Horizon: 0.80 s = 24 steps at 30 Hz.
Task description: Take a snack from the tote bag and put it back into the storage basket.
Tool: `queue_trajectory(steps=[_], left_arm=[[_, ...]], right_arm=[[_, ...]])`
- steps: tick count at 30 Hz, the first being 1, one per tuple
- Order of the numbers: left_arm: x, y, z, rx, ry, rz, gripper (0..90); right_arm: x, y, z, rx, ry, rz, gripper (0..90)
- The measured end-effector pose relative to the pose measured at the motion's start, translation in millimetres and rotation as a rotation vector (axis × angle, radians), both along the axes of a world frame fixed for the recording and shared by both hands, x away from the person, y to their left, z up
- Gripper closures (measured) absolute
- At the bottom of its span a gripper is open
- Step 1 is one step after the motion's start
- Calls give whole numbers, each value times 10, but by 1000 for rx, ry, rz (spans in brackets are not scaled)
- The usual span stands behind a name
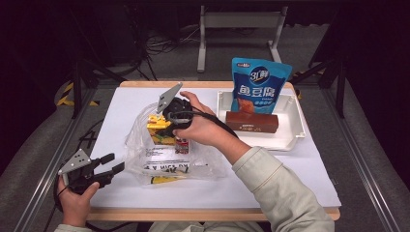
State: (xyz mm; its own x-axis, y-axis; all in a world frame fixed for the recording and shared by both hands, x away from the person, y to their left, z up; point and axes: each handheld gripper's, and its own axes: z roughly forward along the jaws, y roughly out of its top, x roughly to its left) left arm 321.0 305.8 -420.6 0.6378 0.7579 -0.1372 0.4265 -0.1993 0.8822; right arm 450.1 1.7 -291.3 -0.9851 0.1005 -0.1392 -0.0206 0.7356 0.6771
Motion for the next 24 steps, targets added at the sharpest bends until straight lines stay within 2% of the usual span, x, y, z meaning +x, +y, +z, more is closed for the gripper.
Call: queue_trajectory(steps=[10, 24], left_arm=[[4, -5, -4, 1, 6, 1, 424], [7, -9, -6, 6, 6, 0, 424]], right_arm=[[-4, -240, 169, 39, -7, -17, 545], [18, -591, 346, 54, -31, -34, 545]])
